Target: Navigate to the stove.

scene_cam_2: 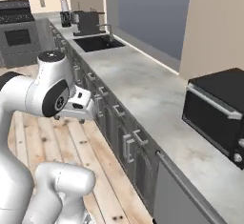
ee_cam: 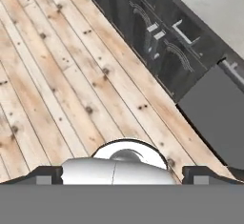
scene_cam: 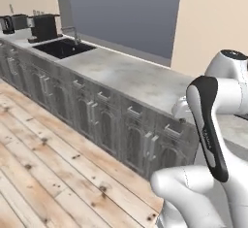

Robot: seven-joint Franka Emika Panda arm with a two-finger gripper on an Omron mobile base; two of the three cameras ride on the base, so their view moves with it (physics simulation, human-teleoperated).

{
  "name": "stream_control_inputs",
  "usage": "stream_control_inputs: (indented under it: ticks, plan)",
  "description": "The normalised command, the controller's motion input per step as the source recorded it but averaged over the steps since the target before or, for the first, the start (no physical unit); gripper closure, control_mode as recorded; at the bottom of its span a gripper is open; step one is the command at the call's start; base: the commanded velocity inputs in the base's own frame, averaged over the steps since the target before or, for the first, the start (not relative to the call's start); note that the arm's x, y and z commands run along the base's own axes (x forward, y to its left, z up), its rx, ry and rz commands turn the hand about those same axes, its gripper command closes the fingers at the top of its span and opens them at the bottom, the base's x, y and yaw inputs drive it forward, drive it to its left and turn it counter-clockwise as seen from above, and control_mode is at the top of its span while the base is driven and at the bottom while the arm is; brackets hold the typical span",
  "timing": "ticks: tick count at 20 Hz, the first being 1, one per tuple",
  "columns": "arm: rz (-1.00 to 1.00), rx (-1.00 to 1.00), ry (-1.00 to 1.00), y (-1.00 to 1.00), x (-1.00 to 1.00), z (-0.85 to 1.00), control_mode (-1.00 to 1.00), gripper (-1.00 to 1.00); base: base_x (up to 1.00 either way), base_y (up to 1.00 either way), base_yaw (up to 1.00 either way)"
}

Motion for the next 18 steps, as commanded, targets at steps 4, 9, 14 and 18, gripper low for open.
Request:
stream_control_inputs:
  ticks: [4,9,14,18]
  plan:
    - [0.00,0.00,0.00,0.00,0.00,0.00,1.00,-1.00,0.95,1.00,0.29]
    - [0.00,0.00,0.00,0.00,0.00,0.00,1.00,-1.00,0.90,1.00,0.28]
    - [0.00,0.00,0.00,0.00,0.00,0.00,1.00,-1.00,0.08,0.28,0.91]
    - [0.00,0.00,0.00,0.00,0.00,0.00,1.00,-1.00,0.00,0.00,1.00]
